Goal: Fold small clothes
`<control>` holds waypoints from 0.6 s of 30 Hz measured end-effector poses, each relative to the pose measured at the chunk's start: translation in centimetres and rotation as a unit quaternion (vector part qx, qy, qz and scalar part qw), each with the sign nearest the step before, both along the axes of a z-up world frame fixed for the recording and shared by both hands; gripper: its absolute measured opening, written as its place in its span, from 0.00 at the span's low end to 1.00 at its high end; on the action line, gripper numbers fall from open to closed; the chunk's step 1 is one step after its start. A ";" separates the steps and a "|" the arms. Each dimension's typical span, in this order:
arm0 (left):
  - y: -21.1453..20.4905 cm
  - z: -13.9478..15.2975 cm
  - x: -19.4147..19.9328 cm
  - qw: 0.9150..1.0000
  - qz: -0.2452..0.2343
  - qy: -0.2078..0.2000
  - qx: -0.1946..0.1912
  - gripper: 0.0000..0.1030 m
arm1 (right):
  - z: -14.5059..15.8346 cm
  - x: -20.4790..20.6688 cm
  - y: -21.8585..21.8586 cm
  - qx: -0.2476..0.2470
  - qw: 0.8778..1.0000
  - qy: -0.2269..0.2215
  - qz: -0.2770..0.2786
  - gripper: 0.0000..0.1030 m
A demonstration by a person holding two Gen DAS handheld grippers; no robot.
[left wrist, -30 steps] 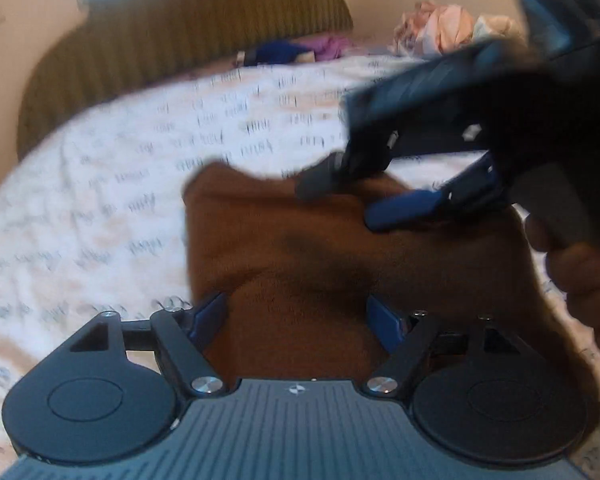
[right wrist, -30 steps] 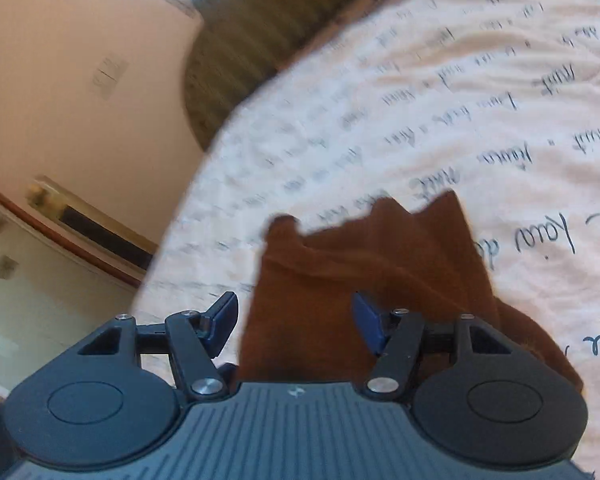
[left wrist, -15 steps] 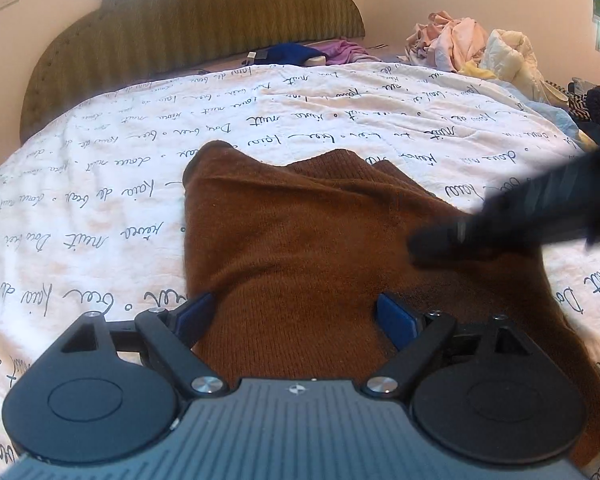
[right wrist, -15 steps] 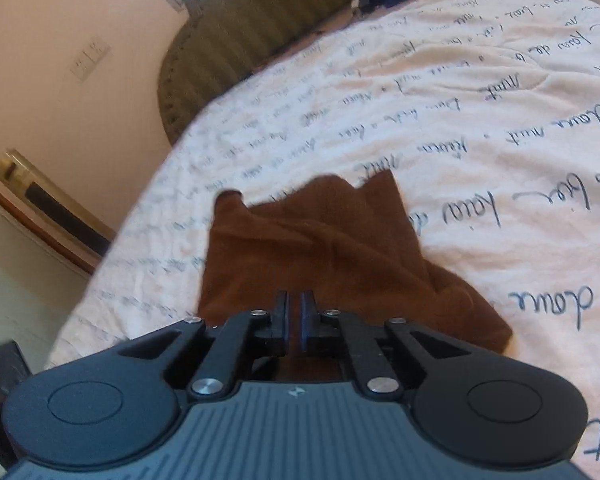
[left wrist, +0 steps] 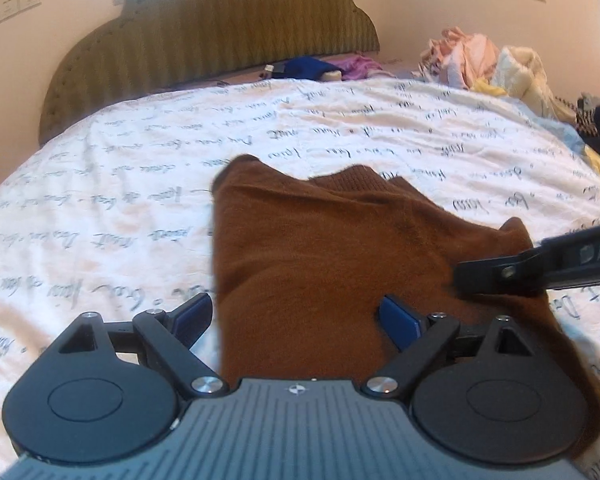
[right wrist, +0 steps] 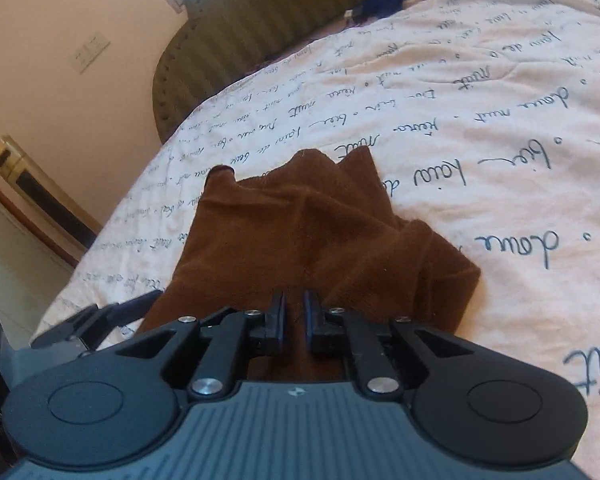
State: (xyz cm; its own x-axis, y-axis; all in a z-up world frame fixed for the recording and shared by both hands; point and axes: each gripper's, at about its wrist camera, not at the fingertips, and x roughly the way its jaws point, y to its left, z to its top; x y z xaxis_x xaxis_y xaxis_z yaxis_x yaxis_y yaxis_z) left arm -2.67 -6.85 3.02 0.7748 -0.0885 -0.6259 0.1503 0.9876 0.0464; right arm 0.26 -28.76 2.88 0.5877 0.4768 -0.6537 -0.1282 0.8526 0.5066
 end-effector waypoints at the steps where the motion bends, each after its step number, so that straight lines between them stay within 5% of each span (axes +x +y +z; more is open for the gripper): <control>1: 0.9 0.6 -1.2 1.000 0.002 -0.010 -0.006 0.86 | 1.0 -1.2 0.0 -0.018 1.000 -0.014 -0.002 0.10; 2: 1.8 0.9 -2.4 1.000 0.007 -0.021 -0.009 0.87 | 1.9 -2.9 -0.1 -0.039 0.999 -0.033 -0.002 0.14; 3: 2.5 1.0 -3.6 0.999 0.019 -0.027 -0.012 0.89 | 2.5 -4.7 -0.2 -0.059 0.997 -0.053 -0.005 0.33; 4: 3.3 1.1 -5.1 0.999 0.034 -0.029 -0.020 0.90 | 2.8 -6.6 -0.3 -0.073 0.995 -0.068 -0.013 0.68; 5: 4.1 0.9 -6.4 0.998 0.041 -0.029 -0.032 0.91 | 2.7 -8.3 -0.4 -0.081 0.993 -0.079 -0.018 0.90; 11: 4.4 -1.1 -11.6 0.998 0.056 -0.004 -0.040 0.93 | -0.8 -14.6 0.9 -0.150 0.987 -0.051 -0.013 0.90; 16: 3.0 -2.2 -12.4 0.999 0.048 -0.009 0.003 1.00 | -1.7 -15.3 3.1 -0.238 0.968 -0.062 -0.046 0.91; 18: 3.1 -3.2 -11.9 0.999 0.051 0.014 0.004 1.00 | -2.5 -14.9 3.6 -0.265 0.960 -0.061 -0.070 1.00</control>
